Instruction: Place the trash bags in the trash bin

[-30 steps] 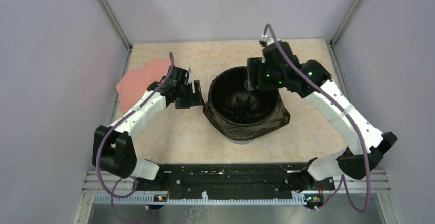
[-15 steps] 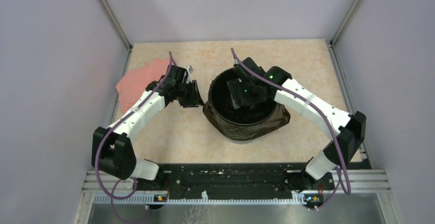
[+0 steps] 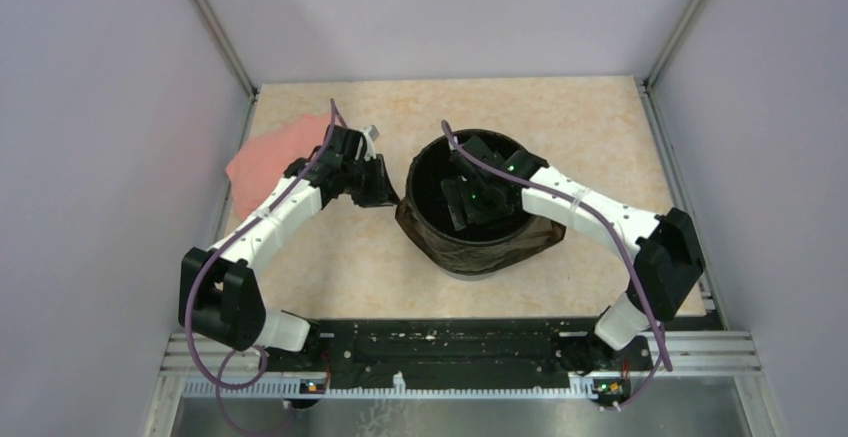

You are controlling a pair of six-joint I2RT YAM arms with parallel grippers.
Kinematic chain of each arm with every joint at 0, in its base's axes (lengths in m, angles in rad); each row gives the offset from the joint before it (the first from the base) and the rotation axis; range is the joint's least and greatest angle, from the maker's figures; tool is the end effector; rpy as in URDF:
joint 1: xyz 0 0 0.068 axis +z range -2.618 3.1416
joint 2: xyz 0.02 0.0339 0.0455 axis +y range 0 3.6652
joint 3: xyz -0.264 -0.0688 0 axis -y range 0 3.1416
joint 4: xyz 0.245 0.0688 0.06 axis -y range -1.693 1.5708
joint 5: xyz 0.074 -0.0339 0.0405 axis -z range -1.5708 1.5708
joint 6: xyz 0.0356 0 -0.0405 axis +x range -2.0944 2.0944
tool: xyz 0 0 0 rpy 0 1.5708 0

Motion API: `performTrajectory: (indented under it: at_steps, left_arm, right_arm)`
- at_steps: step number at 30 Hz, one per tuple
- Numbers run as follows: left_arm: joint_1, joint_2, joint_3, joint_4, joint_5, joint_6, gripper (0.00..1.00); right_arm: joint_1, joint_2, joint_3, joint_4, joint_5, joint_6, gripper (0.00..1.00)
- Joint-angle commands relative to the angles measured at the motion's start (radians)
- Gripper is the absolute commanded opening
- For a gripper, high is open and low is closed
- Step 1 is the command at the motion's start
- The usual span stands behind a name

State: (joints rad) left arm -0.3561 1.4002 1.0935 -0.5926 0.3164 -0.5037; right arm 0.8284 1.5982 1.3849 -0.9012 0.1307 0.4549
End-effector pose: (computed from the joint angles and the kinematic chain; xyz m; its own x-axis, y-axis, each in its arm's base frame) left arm 0.2716 -0.1129 0.2725 -0.8901 -0.1583 -0.4273 0.0949 0.8527 -0.5136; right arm 0.2249 0.2382 0.2861 -0.8491 -0.2811 -0.4472 -0.3547 0.9308 0.0885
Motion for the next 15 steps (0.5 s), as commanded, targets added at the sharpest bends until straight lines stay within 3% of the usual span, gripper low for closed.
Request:
performTrajectory:
  at_steps: [1, 15]
  left_arm:
    - [0.003, -0.017, 0.013, 0.042, 0.027, -0.013, 0.28]
    - [0.003, -0.022, -0.003, 0.052, 0.047, -0.022, 0.26]
  right_arm:
    - [0.002, 0.000, -0.042, 0.082, 0.021, 0.004, 0.74]
    - [0.001, 0.024, -0.151, 0.201, 0.041, 0.011, 0.73]
